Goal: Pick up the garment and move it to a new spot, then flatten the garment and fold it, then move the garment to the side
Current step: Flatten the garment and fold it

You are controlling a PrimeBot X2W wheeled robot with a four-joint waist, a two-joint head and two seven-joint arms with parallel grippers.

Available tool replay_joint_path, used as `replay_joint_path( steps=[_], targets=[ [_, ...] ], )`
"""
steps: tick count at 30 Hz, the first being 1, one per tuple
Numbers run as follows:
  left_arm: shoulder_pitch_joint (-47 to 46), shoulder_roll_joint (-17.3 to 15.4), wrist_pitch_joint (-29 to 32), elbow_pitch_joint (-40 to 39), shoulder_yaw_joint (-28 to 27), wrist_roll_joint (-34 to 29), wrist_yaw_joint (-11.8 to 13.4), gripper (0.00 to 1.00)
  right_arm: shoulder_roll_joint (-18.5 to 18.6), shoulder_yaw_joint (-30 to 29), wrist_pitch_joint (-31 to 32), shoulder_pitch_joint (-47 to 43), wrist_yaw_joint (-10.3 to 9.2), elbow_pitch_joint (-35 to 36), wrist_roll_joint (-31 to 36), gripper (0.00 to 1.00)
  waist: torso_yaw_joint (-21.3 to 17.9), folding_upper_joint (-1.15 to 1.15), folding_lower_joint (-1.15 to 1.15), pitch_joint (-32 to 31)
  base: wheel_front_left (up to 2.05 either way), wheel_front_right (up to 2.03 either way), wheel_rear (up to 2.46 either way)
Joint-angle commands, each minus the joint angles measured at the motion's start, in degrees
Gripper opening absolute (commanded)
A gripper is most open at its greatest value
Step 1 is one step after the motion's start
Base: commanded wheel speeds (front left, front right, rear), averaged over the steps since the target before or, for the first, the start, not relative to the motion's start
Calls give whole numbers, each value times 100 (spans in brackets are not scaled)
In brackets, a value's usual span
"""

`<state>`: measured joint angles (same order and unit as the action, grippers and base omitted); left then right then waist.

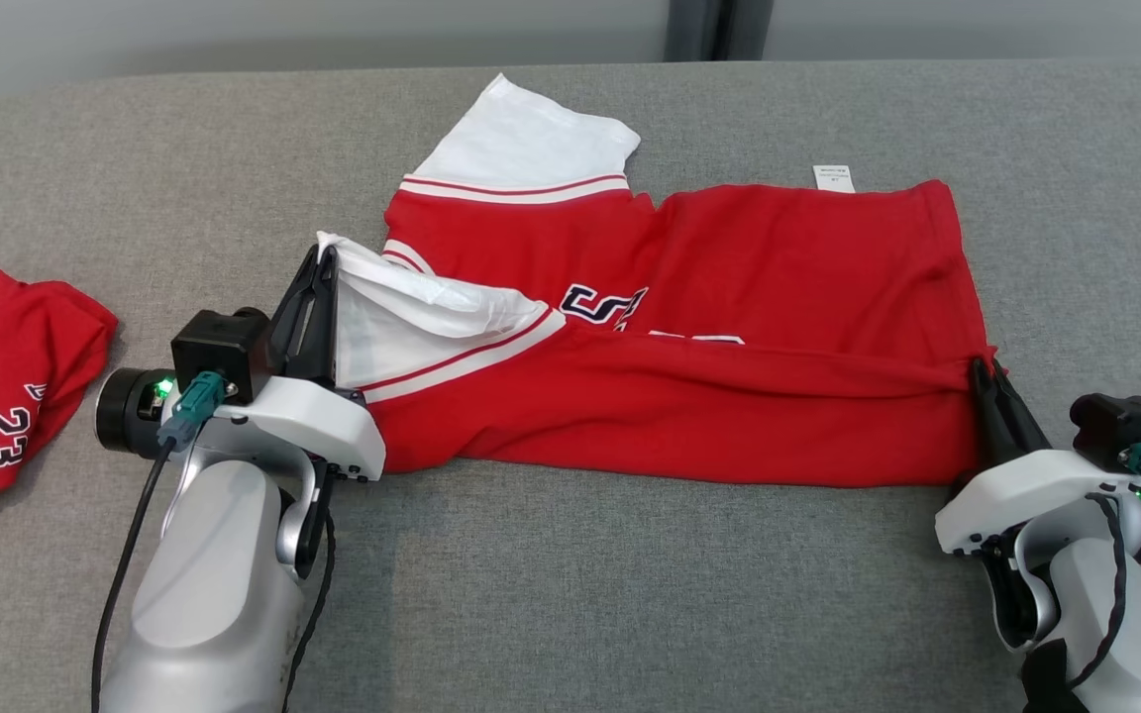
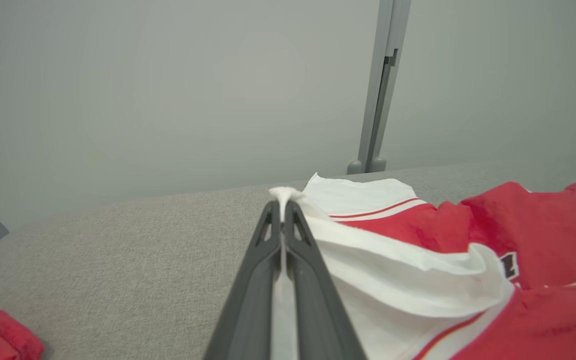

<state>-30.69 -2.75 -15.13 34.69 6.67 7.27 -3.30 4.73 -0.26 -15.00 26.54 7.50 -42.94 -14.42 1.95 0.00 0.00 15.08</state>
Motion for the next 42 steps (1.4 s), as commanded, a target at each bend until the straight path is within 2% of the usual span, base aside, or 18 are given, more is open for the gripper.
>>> replay_joint_path(
  steps=[1, 3, 4, 5, 6, 7, 16, 22, 29, 30, 31, 32, 36, 42],
  targets=[
    [-102, -29, 0, 19, -5, -42, -25, 0, 20, -1, -25, 70, -2, 1, 16, 0, -2, 0, 0, 21, 0, 0, 0],
    [-175, -29, 0, 88, -3, -81, -19, 0, 0, 13, -25, 108, -1, -13, 42, 0, -8, 0, 0, 49, 0, 0, 0],
    [-199, -29, 0, 132, -9, -92, -6, 0, -4, 16, -25, 120, -1, 1, 58, 34, -12, 0, 0, 59, 0, 0, 0],
    [-220, -29, 0, 165, -22, -95, 22, 13, -9, 12, -25, 134, -1, 64, 68, 88, -17, 0, 0, 65, 0, 0, 0],
    [-231, -30, 0, 168, -39, -89, 46, 75, -18, 23, -25, 127, -1, 118, 73, 100, -22, 0, 0, 67, 0, 0, 0],
    [-203, -29, 0, 163, -46, -57, 66, 100, -28, 8, -25, 103, -1, 200, 73, 100, -26, 0, 0, 68, 0, 0, 0],
    [777, -24, 0, -411, -118, 550, 376, 100, -54, -301, -15, -783, -1, 1021, 87, 100, 1, 0, 0, -48, 0, 0, 0],
    [1285, -28, 0, -526, 64, 804, 473, 100, -32, -299, -15, -1141, -1, 924, 88, 100, 16, 0, 0, -113, 0, 0, 0],
    [1498, -28, 0, -588, 257, 924, 541, 100, -56, -113, -6, -1092, 0, 327, 59, 100, 78, 0, 0, -136, 0, 0, 0],
    [1506, -30, 0, -589, 257, 939, 536, 100, -49, -41, -5, -1080, 1, 230, 43, 81, 86, 0, 0, -139, 0, 0, 0],
    [1517, -29, 0, -590, 256, 938, 536, 100, -33, -2, 4, -1053, 1, 152, 21, 30, 90, 0, 0, -140, 0, 0, 0],
    [1530, -27, 0, -579, 256, 942, 536, 100, -19, 25, 9, -1026, 1, 107, 3, 0, 92, 0, 0, -140, 0, 0, 0],
    [1599, -24, 0, -510, 283, 990, 455, 100, 51, 51, 10, -976, -3, 16, -107, 0, 89, 0, 0, -141, 0, 0, 0],
    [1609, -28, 0, -365, 339, 1154, 367, 100, 163, -198, -13, -912, -8, 345, -196, 0, 56, 0, 0, -131, 0, 0, 0]
  ],
)
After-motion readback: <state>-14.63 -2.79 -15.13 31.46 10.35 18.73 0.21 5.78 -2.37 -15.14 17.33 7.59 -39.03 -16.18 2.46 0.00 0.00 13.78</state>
